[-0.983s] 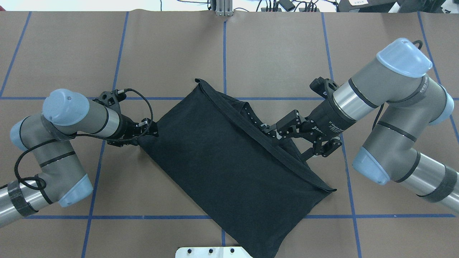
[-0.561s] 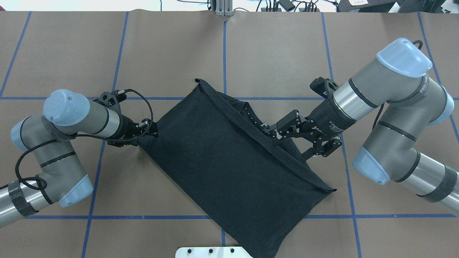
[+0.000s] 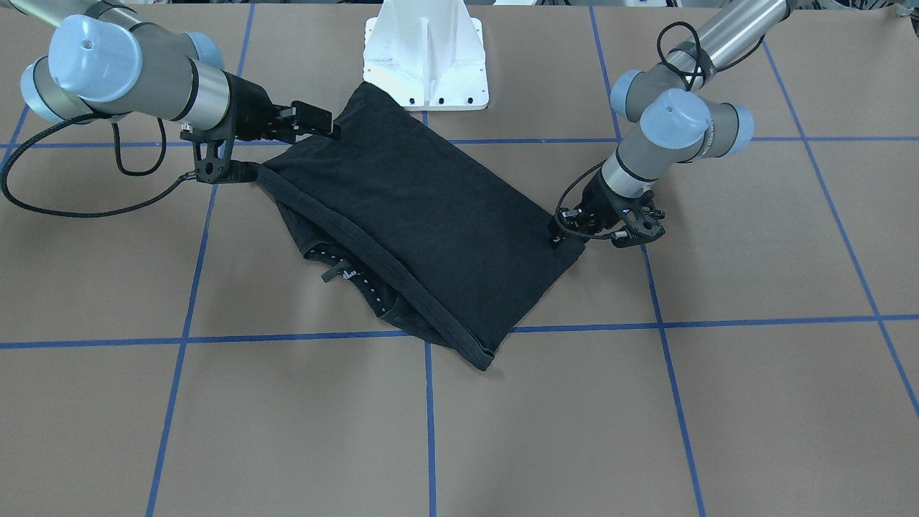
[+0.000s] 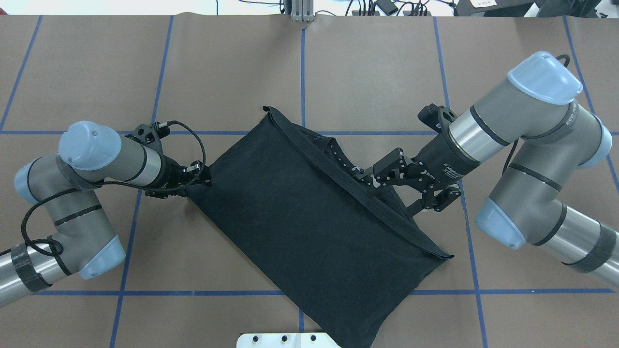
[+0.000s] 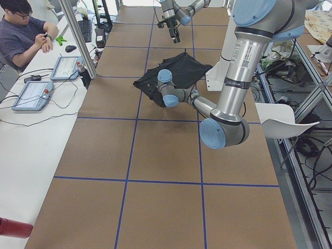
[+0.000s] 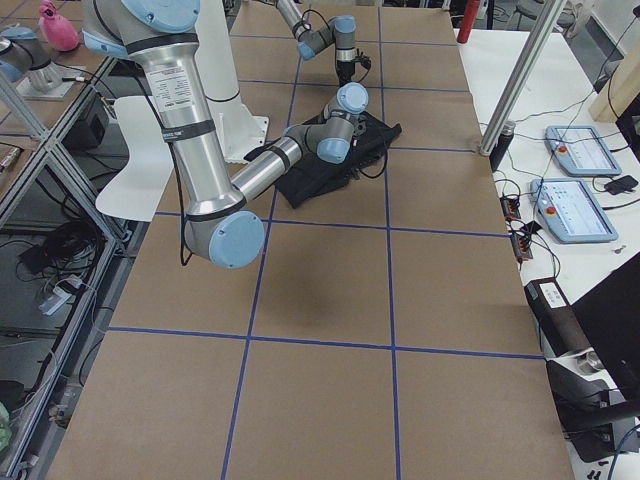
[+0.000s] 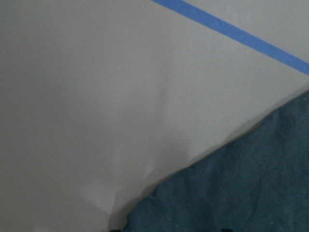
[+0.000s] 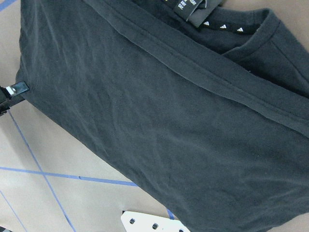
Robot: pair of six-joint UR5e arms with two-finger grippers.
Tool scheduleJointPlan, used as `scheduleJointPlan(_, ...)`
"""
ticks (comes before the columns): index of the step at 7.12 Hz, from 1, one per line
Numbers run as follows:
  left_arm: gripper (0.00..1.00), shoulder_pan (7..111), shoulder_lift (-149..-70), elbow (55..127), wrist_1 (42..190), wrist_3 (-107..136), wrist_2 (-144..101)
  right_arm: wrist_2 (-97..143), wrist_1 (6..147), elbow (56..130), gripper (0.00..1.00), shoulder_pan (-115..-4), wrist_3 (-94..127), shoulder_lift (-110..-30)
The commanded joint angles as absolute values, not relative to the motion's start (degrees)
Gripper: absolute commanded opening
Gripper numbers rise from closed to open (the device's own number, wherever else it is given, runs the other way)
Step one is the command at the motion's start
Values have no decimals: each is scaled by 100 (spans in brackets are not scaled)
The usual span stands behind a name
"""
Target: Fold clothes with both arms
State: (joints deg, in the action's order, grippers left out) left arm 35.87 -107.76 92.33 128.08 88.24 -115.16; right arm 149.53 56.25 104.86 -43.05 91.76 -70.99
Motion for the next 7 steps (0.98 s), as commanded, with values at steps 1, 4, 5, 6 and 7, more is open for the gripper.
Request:
scheduleJointPlan(1,64,3586,-10784,9229,12806,8824,-11522,14959,5625,10485,100,-4307,9176,-7102)
scheduleJointPlan(4,0,3595,-10758,9324,12806,8824,-11531,14950,5625,10477,100,-4298,9176,-7110)
scheduleJointPlan(5,0,3603,-10758,9360,12806,8824,-11540,14950,5625,10477,100,-4307,9176,-7110)
scheduleJointPlan(6,0,3621,-10732,9456,12727,8833,-11540,14941,5625,10477,100,-4307,9176,-7110)
scheduleJointPlan(7,0,3612,-10801,9535,12309,8833,-11540,14941,5625,10477,100,-4307,9176,-7110)
